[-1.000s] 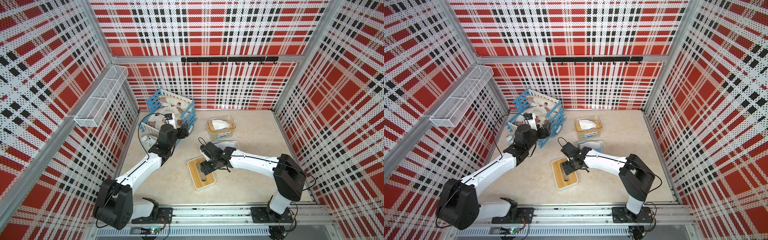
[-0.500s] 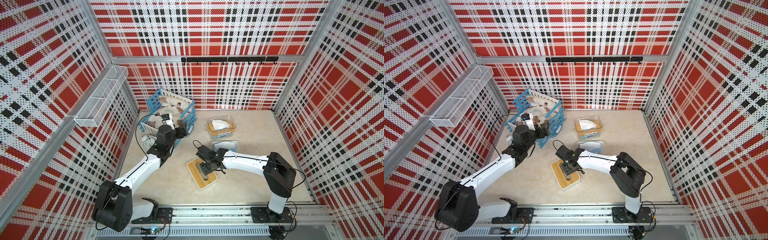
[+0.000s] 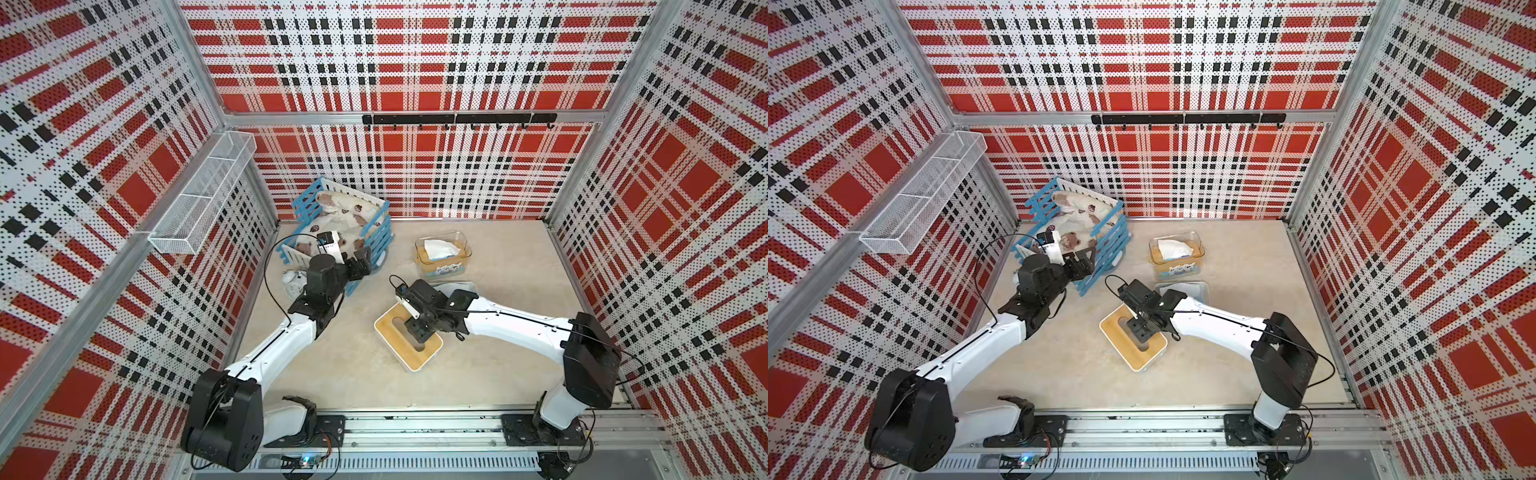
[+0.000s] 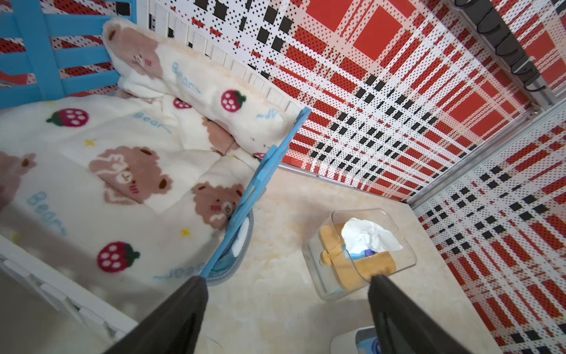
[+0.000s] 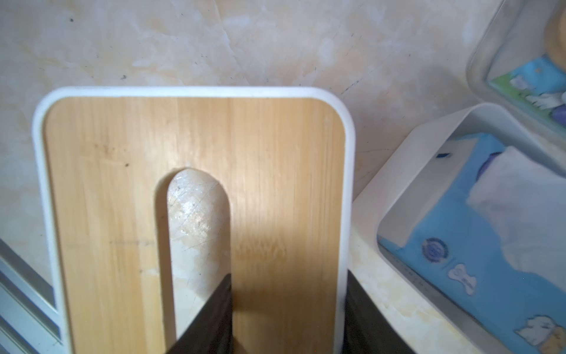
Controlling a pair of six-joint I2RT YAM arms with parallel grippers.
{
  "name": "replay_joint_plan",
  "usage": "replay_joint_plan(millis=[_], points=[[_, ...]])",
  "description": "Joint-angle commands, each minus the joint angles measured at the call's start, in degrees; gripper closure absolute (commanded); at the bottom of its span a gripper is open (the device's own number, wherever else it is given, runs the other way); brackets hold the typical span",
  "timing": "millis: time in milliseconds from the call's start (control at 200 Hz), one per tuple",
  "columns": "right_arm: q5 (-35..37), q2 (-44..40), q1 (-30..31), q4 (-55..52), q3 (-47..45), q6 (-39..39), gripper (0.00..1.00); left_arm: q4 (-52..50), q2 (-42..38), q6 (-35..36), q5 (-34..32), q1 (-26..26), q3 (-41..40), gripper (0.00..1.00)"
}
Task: Put the tissue paper into the tissue box
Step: Pick up the box lid from the center of the board, then move the tissue box to the center of the board.
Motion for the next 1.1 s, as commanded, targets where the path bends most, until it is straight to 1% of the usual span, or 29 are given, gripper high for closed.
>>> replay_joint_plan(millis=[0, 95, 225, 361, 381, 431, 456, 501, 546, 621, 716, 837, 897, 962, 1092], points=[[-1.99, -3.8, -2.28, -2.18, 0.77, -7.06, 0.73, 0.51, -0.04, -0.6, 4.44, 0.17, 0.52, 0.17], [-1.79, -6.04, -4.43, -3.55, 0.57, -10.52, 0.75, -1.3, 1.33, -0.68, 7.63, -0.93, 1.78, 0.19], [-1.76, -9.19, -7.97, -4.03, -0.25, -14.27, 0.77, -1.6, 2.88, -2.15, 14.38, -3.21, 2.19, 0.18], [-2.52, -12.17, -11.62, -1.45, -2.62, -17.45, 0.79, -0.39, 5.92, -4.72, 26.36, -5.74, 2.69, 0.09], [-2.55, -12.55, -12.08, -1.16, -2.85, -18.09, 0.79, -0.34, 6.48, -4.99, 27.88, -6.15, 2.79, 0.06], [-2.57, -13.23, -12.91, -0.9, -3.4, -19.98, 0.81, -1.0, 7.24, -4.57, 29.88, -7.32, 3.13, 0.01], [-2.7, -13.44, -13.33, -0.98, -3.41, -20.92, 0.81, -1.94, 7.38, -3.54, 30.03, -8.06, 3.51, 0.0], [-3.34, -13.77, -14.13, -1.2, -3.37, -22.39, 0.81, -5.46, 7.52, -0.38, 28.52, -9.5, 4.96, 0.01], [-4.48, -13.83, -15.08, -1.38, -3.03, -23.93, 0.81, -10.21, 7.98, 2.99, 25.31, -10.9, 7.01, 0.01], [-6.31, -13.67, -16.74, -1.49, -2.31, -26.15, 0.81, -14.21, 8.68, 5.32, 21.32, -11.9, 8.61, 0.01], [-5.05, -12.57, -18.34, -2.93, -1.38, -29.47, 0.8, -14.53, 9.52, 5.41, 19.18, -11.82, 8.37, 0.01], [-3.6, -10.8, -22.01, -4.62, 0.97, -30.31, 0.79, -14.45, 10.86, 4.69, 13.65, -12.37, 8.14, 0.1], [-3.22, -10.37, -23.99, -5.15, 2.22, -30.1, 0.79, -14.27, 11.5, 4.35, 7.96, -14.11, 7.8, 0.13], [-2.94, -10.68, -26.19, -4.89, 2.89, -29.7, 0.79, -14.19, 13.07, 4.85, 2.63, -16.86, 8.1, 0.14], [-3.19, -10.4, -29.93, -4.06, 4.74, -28.23, 0.8, -13.86, 19.34, 4.62, -1.42, -21.58, 10.5, 0.16]])
